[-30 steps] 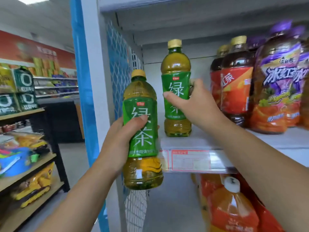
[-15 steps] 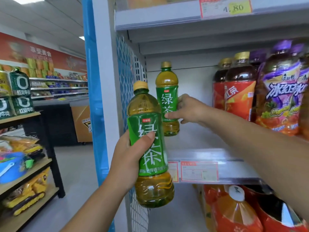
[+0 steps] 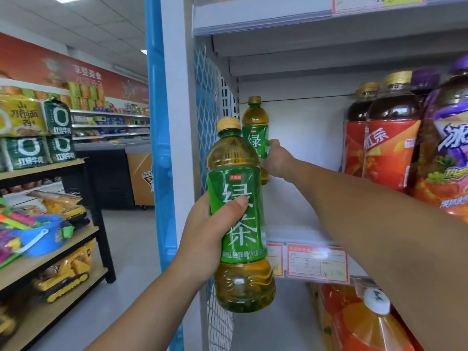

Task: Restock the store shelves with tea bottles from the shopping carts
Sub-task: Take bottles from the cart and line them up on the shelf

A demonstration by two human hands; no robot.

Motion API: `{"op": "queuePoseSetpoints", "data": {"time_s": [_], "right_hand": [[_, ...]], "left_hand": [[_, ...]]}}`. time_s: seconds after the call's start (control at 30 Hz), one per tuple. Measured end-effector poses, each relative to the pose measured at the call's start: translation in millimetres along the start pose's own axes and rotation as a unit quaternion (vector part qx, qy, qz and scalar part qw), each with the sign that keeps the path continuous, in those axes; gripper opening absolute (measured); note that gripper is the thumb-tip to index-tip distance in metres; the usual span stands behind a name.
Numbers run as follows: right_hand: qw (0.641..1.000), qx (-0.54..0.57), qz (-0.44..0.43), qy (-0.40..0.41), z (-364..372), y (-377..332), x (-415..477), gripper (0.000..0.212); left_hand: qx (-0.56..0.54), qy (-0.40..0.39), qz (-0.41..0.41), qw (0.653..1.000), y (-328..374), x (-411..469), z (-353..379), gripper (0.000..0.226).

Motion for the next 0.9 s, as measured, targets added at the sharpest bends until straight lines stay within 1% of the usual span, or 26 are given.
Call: {"op": "queuePoseSetpoints", "data": {"time_s": [0.07, 0.13, 0.23, 0.3, 0.37, 0.4, 0.43, 0.5, 0.53, 0.57, 0.6, 0.63, 0.67, 0.7, 0.73, 0.77, 0.8, 0.83, 0.87, 0.9], "right_hand": [[1.0, -0.007, 0.002, -0.005, 3, -1, 1, 0.062], [0.999, -0.038, 0.011, -0.016, 5, 2, -1, 0.062], [0.993, -0.101, 0.037, -0.054, 3, 4, -14, 0.063], [0.99, -0.113, 0.032, -0.082, -7, -6, -32, 0.062], [0.989, -0.118, 0.008, -0.092, -23, -18, -54, 0.06], [0.992, -0.1, -0.005, -0.083, -33, -24, -67, 0.059], [0.996, -0.056, -0.012, -0.07, -43, -28, -82, 0.055], [0.993, 0.098, -0.014, -0.06, -57, -33, -119, 0.044], [0.982, 0.179, -0.012, -0.062, -62, -34, -141, 0.04], [0.966, 0.248, -0.011, -0.066, -63, -34, -162, 0.039], [0.951, 0.301, -0.01, -0.074, -64, -33, -183, 0.04], [0.937, 0.338, -0.012, -0.088, -63, -33, -201, 0.043], [0.927, 0.358, -0.017, -0.11, -61, -35, -217, 0.046], [0.922, 0.362, -0.026, -0.136, -57, -38, -231, 0.05], [0.923, 0.347, -0.039, -0.16, -52, -42, -242, 0.053], [0.927, 0.326, -0.051, -0.176, -47, -45, -249, 0.057], [0.932, 0.308, -0.061, -0.179, -43, -49, -253, 0.057], [0.937, 0.3, -0.065, -0.168, -41, -52, -254, 0.053], [0.94, 0.3, -0.069, -0.149, -41, -53, -253, 0.05], [0.94, 0.308, -0.068, -0.129, -44, -55, -252, 0.049]], "left_hand": [[0.0, -0.005, 0.001, 1.0, -1, 1, -1, 0.049], [-0.002, -0.004, 0.005, 1.0, -2, 1, -1, 0.047], [0.003, -0.001, 0.0, 1.0, -2, 1, -1, 0.056], [0.011, -0.006, -0.001, 1.0, -1, 3, 0, 0.058], [0.01, -0.009, 0.001, 1.0, -2, 2, -1, 0.056], [0.01, -0.007, -0.003, 1.0, -1, 1, 0, 0.054], [0.007, -0.006, -0.005, 1.0, -1, -2, -1, 0.051], [0.01, -0.015, -0.022, 1.0, 4, 2, 2, 0.04], [0.029, -0.025, -0.041, 0.998, 6, 5, 6, 0.03], [0.029, -0.078, -0.041, 0.996, 5, -1, 5, 0.016], [0.022, -0.085, -0.034, 0.996, 4, -5, 0, 0.005], [0.038, -0.089, -0.029, 0.995, 5, -8, -2, 0.019], [0.059, -0.077, -0.015, 0.995, 9, -8, 0, 0.025], [0.065, -0.068, -0.004, 0.996, 10, -5, 3, 0.022], [0.055, -0.043, -0.009, 0.998, 13, -2, 8, 0.008], [0.045, -0.015, -0.016, 0.999, 18, -2, 16, 0.019], [0.032, -0.017, -0.005, 0.999, 23, -3, 18, 0.039], [0.04, -0.031, 0.013, 0.999, 28, -6, 19, 0.049], [0.069, -0.038, 0.035, 0.996, 36, -5, 21, 0.05], [0.11, -0.052, 0.052, 0.991, 44, -2, 24, 0.046]]}}
Point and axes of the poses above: each hand's wrist, its own x-axis towards the middle knuckle, its own z-axis out of the palm, y = z × x, the point moved 5 cm from there along x, towards the middle knuckle, and after that the axes turned 1 degree about y, right-handed, at the moved point
